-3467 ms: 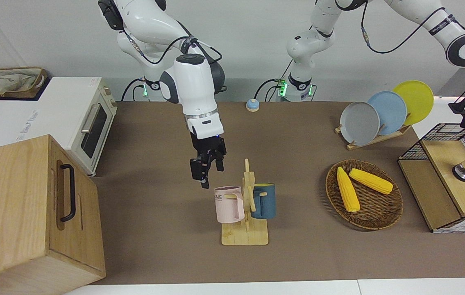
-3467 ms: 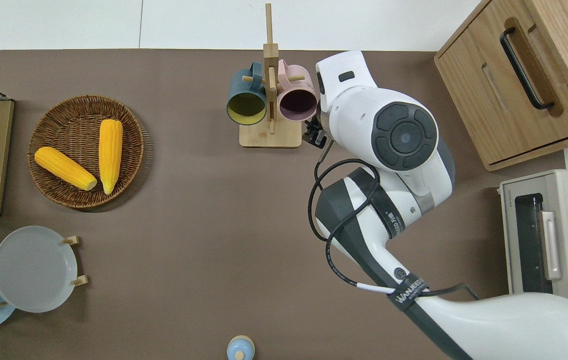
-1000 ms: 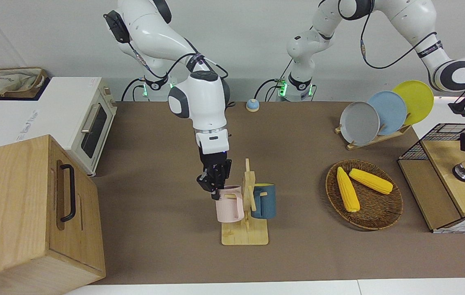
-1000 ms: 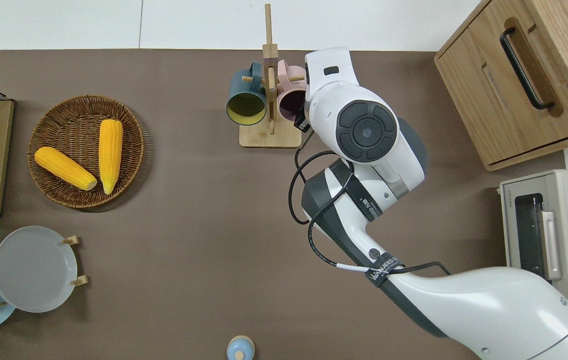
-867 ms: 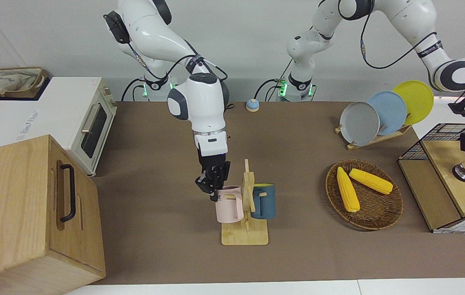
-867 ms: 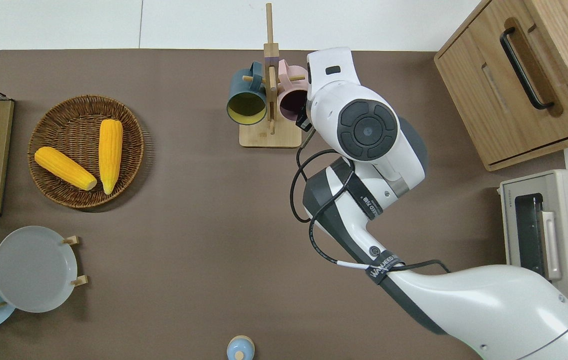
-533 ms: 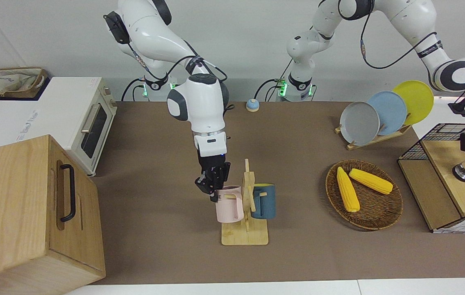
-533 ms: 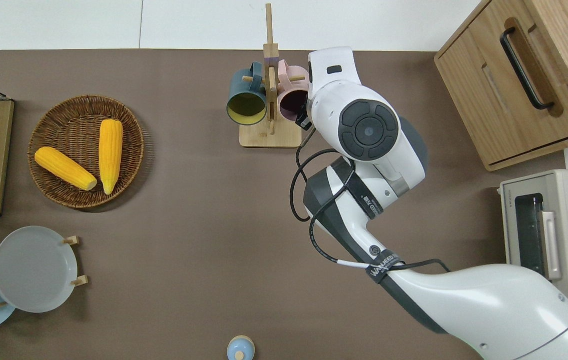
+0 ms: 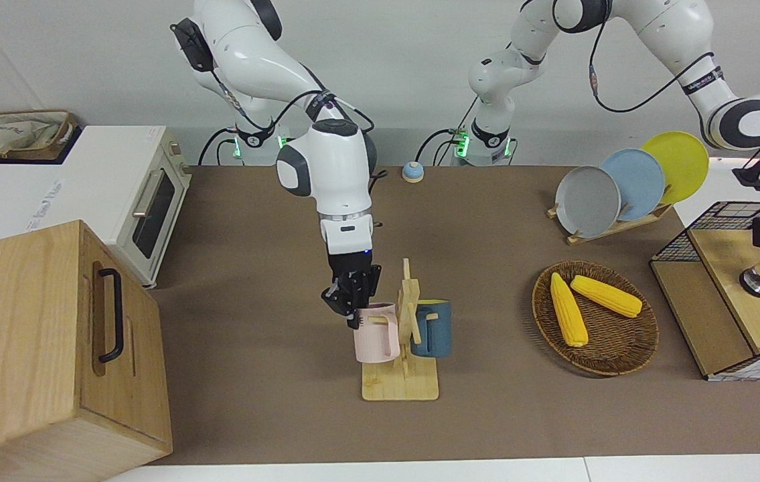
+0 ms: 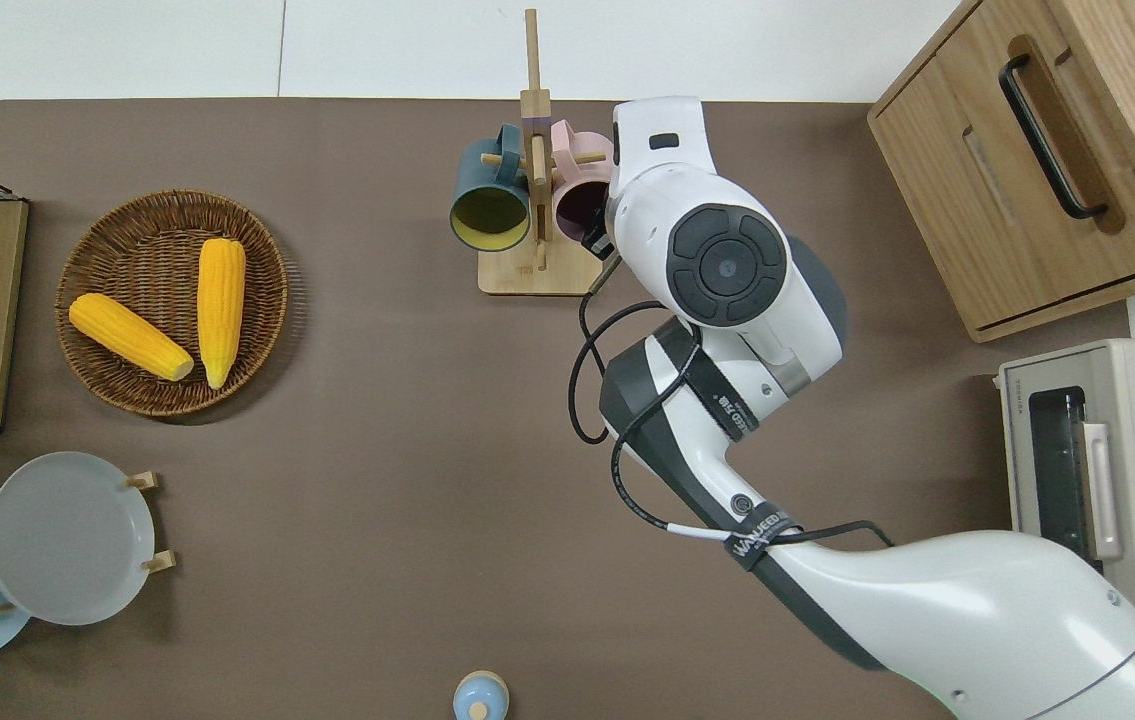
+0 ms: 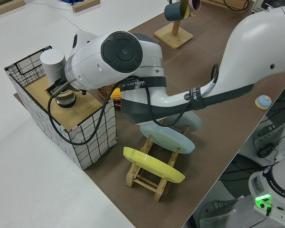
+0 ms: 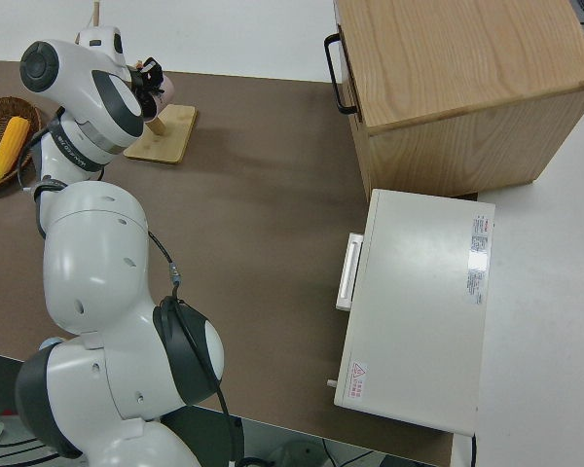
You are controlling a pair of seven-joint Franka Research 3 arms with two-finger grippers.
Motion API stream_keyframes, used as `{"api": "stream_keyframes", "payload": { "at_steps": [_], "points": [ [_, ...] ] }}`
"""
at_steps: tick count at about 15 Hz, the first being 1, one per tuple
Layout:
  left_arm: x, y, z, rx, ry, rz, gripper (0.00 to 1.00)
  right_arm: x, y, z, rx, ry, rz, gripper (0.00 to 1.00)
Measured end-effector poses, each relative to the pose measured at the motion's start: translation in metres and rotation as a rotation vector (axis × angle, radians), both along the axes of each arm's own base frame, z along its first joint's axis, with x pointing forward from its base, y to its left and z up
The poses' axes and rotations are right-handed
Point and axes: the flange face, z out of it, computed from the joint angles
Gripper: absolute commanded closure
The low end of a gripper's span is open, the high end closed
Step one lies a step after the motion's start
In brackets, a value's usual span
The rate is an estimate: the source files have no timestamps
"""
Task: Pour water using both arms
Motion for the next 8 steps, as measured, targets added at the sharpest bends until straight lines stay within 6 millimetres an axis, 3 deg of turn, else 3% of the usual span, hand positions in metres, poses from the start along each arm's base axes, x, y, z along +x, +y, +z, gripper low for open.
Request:
{"api": "stream_keyframes", "payload": {
  "at_steps": [2,8],
  "points": [
    [0.0001,-0.0001,0.0000,-0.001,0.000,0.000,1.00,0.0003,-0.0003,0.0005,0.000,-0.001,-0.001,0.923],
    [0.0003,-0.0004,0.0001,-0.003,0.000,0.002,1.00,0.0033,-0.0029,0.0064,-0.008,-0.022,-0.010,0.957]
  ]
}}
